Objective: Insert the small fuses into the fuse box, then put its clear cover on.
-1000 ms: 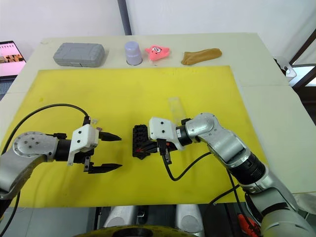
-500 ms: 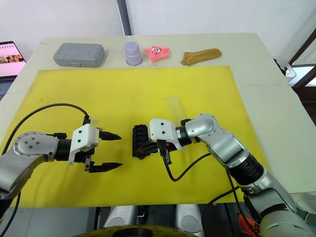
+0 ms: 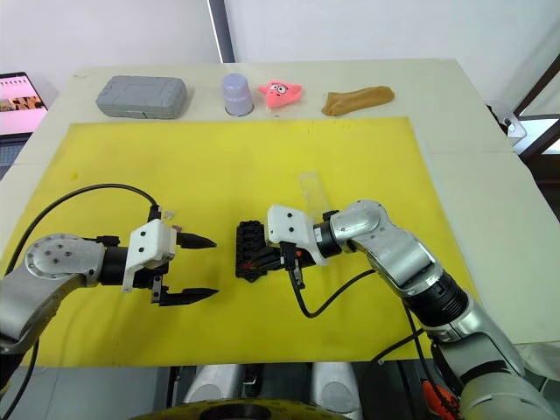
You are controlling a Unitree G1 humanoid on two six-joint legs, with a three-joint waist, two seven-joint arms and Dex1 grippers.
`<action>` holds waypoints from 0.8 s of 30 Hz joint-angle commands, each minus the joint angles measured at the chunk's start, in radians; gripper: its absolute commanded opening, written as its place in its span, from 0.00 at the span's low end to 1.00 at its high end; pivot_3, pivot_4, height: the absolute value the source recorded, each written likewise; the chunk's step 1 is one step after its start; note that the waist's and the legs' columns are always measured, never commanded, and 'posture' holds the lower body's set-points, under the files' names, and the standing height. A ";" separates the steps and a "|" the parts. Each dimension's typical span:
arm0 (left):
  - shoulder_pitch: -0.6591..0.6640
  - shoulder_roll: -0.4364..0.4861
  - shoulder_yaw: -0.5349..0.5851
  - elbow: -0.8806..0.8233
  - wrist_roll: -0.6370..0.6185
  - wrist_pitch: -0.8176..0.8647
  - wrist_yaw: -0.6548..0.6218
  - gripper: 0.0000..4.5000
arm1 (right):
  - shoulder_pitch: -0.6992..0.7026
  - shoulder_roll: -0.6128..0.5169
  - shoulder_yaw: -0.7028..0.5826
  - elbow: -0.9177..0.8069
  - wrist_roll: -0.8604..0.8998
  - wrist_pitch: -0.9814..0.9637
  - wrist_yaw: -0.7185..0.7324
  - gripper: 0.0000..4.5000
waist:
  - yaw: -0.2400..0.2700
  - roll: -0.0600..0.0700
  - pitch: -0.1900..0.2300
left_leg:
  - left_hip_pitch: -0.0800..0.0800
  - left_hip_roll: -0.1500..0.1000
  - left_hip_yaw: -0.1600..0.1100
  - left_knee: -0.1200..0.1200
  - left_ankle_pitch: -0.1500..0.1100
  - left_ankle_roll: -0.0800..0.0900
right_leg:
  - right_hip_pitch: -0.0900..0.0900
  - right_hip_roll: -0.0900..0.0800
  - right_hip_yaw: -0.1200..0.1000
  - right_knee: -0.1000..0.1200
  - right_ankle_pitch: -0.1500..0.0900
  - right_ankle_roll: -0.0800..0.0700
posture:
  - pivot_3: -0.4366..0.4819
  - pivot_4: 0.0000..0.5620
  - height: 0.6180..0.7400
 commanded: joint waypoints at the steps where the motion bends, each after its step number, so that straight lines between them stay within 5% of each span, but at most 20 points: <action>1: -0.006 -0.002 -0.003 -0.028 -0.003 -0.011 -0.002 0.99 | -0.024 0.006 -0.037 -0.040 0.020 0.013 -0.008 0.00 | 0.000 0.000 0.000 | 0.000 0.000 0.000 0.000 0.000 0.000 | 0.000 0.000 0.000 0.000 0.000 0.000 | 0.48 0.27 0.92; 24: -0.025 -0.007 -0.021 -0.012 0.004 -0.019 -0.005 0.99 | 0.009 -0.001 -0.043 -0.091 0.047 0.053 -0.036 0.00 | 0.000 0.000 0.000 | 0.000 0.000 0.000 0.000 0.000 0.000 | 0.000 0.000 0.000 0.000 0.000 0.000 | 0.48 0.27 0.92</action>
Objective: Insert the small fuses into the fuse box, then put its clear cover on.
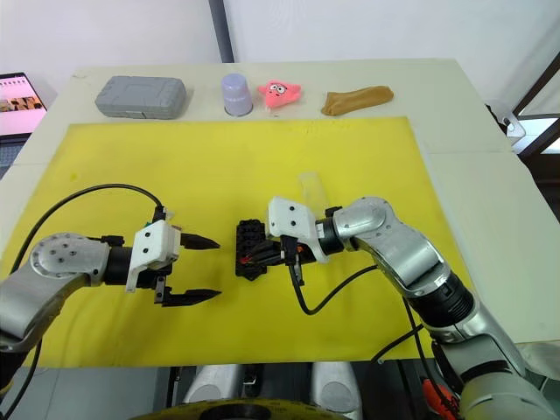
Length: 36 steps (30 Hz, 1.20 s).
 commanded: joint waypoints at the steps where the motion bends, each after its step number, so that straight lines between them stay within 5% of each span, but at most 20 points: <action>1: -0.005 -0.003 0.007 -0.016 -0.003 -0.015 -0.001 0.99 | 0.004 0.001 0.000 -0.032 0.001 -0.010 -0.004 0.00 | 0.000 0.000 0.000 | 0.000 0.000 0.000 0.000 0.000 0.000 | 0.000 0.000 0.000 0.000 0.000 0.000 | 0.48 0.27 0.92; 36: 0.006 -0.003 0.013 -0.027 -0.011 -0.007 0.000 0.99 | 0.034 -0.002 0.010 0.006 -0.044 -0.071 -0.010 0.00 | 0.000 0.000 0.000 | 0.000 0.000 0.000 0.000 0.000 0.000 | 0.000 0.000 0.000 0.000 0.000 0.000 | 0.48 0.27 0.92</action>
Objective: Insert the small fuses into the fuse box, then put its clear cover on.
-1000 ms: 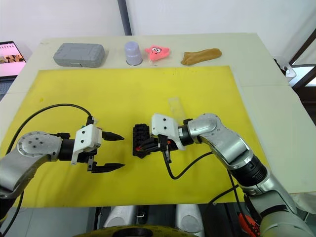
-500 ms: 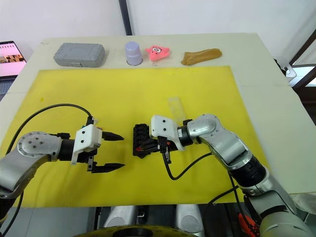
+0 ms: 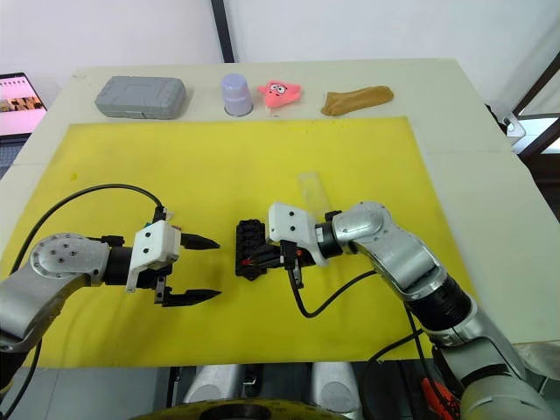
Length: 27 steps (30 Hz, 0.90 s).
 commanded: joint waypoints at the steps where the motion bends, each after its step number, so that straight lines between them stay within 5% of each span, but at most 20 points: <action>1: 0.003 -0.003 0.013 -0.027 -0.014 -0.008 0.000 0.99 | 0.008 -0.003 -0.010 -0.015 -0.007 -0.022 -0.002 0.00 | 0.000 0.000 0.000 | 0.000 0.000 0.000 0.000 0.000 0.000 | 0.000 0.000 0.000 0.000 0.000 0.000 | 0.48 0.27 0.92; 27: -0.003 -0.010 0.007 -0.023 -0.014 -0.007 -0.005 0.99 | -0.004 0.004 -0.036 -0.033 0.013 -0.007 -0.015 0.00 | 0.000 0.000 0.000 | 0.000 0.000 0.000 0.000 0.000 -0.001 | 0.000 0.000 0.000 0.000 0.000 0.000 | 0.48 0.27 0.92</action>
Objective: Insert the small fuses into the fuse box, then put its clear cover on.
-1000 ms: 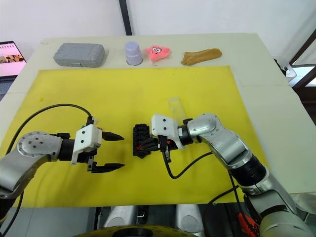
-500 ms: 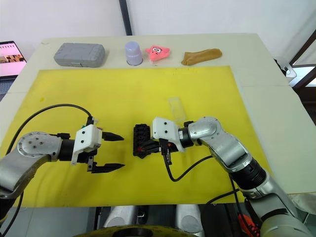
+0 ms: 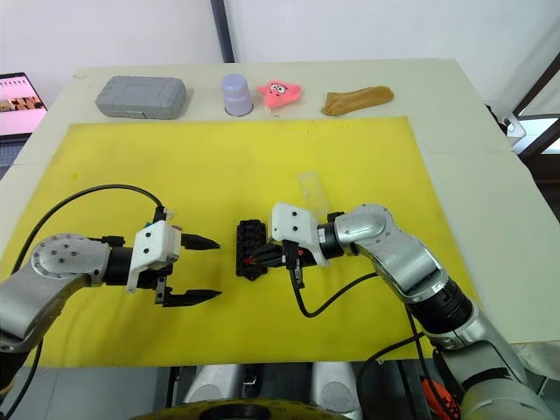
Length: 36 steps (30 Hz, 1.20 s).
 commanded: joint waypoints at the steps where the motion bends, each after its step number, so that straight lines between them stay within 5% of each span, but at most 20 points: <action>1: -0.004 -0.002 0.007 -0.022 -0.013 -0.008 -0.004 0.99 | -0.012 0.003 -0.019 -0.033 0.012 -0.003 0.000 0.00 | 0.000 0.000 0.000 | 0.000 0.000 0.000 0.000 0.000 0.000 | 0.000 0.000 0.000 0.000 0.000 0.000 | 0.48 0.27 0.92; 36: -0.011 -0.009 0.006 -0.020 -0.010 -0.005 -0.001 0.99 | 0.041 -0.015 0.071 0.042 -0.093 -0.112 0.033 0.00 | 0.000 0.000 0.000 | 0.001 0.000 0.000 0.000 0.000 0.000 | 0.000 0.000 0.000 0.000 0.000 0.000 | 0.48 0.27 0.92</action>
